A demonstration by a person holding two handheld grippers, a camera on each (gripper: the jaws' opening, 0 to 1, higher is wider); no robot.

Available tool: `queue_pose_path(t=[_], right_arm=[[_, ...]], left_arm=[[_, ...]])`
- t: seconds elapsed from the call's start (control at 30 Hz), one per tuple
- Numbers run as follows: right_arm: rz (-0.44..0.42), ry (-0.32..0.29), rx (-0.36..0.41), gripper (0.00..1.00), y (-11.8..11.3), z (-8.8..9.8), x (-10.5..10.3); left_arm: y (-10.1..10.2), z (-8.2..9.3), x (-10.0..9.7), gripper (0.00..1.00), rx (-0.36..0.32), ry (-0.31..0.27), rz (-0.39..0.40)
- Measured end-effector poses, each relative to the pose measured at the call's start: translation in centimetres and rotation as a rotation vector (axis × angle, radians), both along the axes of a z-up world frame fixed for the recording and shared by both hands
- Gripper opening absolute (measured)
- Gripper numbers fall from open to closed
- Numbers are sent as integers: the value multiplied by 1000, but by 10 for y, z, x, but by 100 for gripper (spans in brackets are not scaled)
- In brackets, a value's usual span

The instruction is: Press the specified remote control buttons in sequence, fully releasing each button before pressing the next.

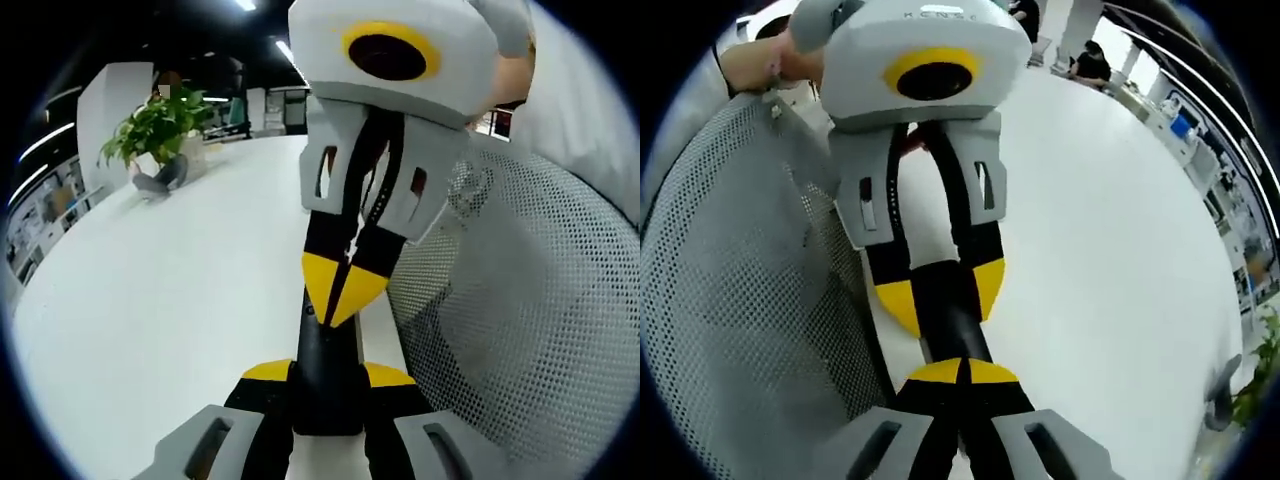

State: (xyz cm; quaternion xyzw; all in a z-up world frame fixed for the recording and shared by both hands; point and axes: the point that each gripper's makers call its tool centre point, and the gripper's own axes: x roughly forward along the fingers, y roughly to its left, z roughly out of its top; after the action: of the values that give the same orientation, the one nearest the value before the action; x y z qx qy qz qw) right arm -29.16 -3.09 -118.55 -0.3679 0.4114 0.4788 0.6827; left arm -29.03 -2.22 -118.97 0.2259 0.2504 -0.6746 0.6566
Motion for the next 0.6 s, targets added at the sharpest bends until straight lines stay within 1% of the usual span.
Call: queue_pose_path(t=[0.2, 0.27, 0.3, 0.33, 0.4, 0.53, 0.6], right_arm=[[-47, -17, 22, 0, 0, 0, 2], [-71, 1, 53, 0, -1, 1, 2], [-95, 28, 84, 0, 0, 2, 1], [-102, 42, 95, 0, -1, 2, 1], [-110, 51, 98, 0, -2, 4, 1], [-77, 18, 99, 0, 3, 10, 1], [-72, 38, 104, 0, 5, 8, 1]], left_arm=[[0, 0, 0, 24, 3, -8, -3], [0, 0, 0, 24, 3, -10, -3], [0, 0, 0, 24, 4, -11, -3], [0, 0, 0, 24, 5, -12, -1], [0, 0, 0, 24, 5, -12, 2], [0, 0, -1, 24, 5, -12, 3], [0, 0, -1, 24, 5, -12, 2]])
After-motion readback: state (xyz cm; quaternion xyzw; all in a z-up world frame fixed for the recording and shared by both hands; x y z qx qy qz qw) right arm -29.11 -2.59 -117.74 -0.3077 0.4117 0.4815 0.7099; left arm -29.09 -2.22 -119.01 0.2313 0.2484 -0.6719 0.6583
